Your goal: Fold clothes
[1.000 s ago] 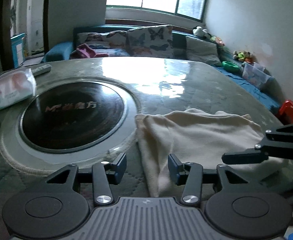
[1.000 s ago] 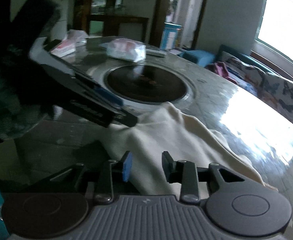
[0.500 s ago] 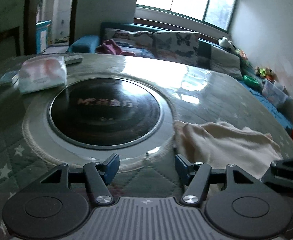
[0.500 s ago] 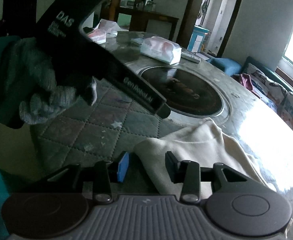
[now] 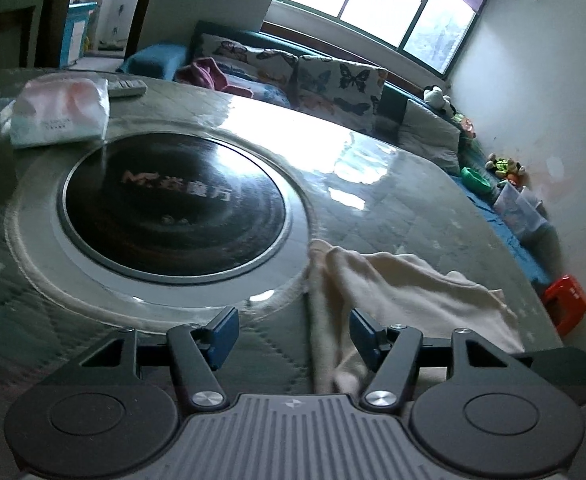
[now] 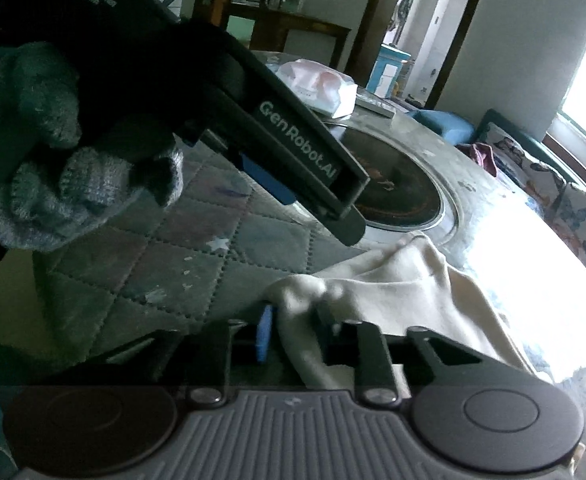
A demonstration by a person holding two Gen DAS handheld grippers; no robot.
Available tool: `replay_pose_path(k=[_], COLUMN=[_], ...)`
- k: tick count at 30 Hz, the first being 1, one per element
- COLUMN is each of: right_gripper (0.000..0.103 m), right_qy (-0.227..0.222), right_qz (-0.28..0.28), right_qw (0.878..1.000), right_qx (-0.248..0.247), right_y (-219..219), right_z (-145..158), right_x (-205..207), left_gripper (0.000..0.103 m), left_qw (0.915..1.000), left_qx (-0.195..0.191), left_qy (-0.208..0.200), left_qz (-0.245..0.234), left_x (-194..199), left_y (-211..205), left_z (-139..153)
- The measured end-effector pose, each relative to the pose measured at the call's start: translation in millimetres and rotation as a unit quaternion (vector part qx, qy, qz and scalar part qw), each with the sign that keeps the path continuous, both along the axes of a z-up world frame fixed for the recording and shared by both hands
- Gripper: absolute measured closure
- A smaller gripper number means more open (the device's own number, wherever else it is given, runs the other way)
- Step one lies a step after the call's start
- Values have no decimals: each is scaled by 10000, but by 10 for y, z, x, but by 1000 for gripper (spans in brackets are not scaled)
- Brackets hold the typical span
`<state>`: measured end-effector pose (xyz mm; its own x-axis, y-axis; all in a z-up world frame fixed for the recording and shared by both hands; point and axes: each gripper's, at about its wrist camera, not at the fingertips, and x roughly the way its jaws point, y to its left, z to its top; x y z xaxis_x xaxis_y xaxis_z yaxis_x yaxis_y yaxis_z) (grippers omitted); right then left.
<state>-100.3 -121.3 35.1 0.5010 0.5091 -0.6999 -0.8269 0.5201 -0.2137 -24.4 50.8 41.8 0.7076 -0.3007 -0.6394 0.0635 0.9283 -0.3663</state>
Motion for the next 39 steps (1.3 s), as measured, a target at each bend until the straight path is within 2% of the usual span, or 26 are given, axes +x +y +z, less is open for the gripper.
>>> replay_pose_path(k=[2,7,12,19,22,25,29,32,35,39], right_gripper=[95,97,97,98,98,98,98,98,94,94], right_qy=[107,475,652,758,778,812,836,861,870,772], right_qz=[-54,-222,-348,-398,-398,-395,-374,-428,-517,-861], right_qw=[9998,9960,9903,9855,9842,9827,9820,9810,9799,9785], right_qx=[161,725,1178,1467,1542,1620,1654,1686,1717,1707], right_y=[-48,-238,-476,-645,-687,-738,-778,-827,-890,-1067], right_z=[26,178,340,402,419,428,416,396,381,394], right_x=[39,170,331,347,341,325,288,252,216,212], left_gripper=[38,38,39,39,41,51,79,84,84,84], left_qw=[9999,9980,9941,9860,9844,9819,9786,9781,9797,9811], left_qx=[-125,-517,-870,-1382,-1430,-1538,-1688,-1720,-1655,-1584], left_qy=[72,348,626,888,984,1071,1139,1133,1105,1085], left_qz=[-5,102,189,277,283,265,284,280,245,231], left_x=[22,102,196,327,374,413,426,425,434,426], left_y=[-17,-34,-90,-183,-240,-279,-283,-275,-287,-293], left_z=[-3,-21,-51,-99,-143,-196,-283,-311,-287,-266])
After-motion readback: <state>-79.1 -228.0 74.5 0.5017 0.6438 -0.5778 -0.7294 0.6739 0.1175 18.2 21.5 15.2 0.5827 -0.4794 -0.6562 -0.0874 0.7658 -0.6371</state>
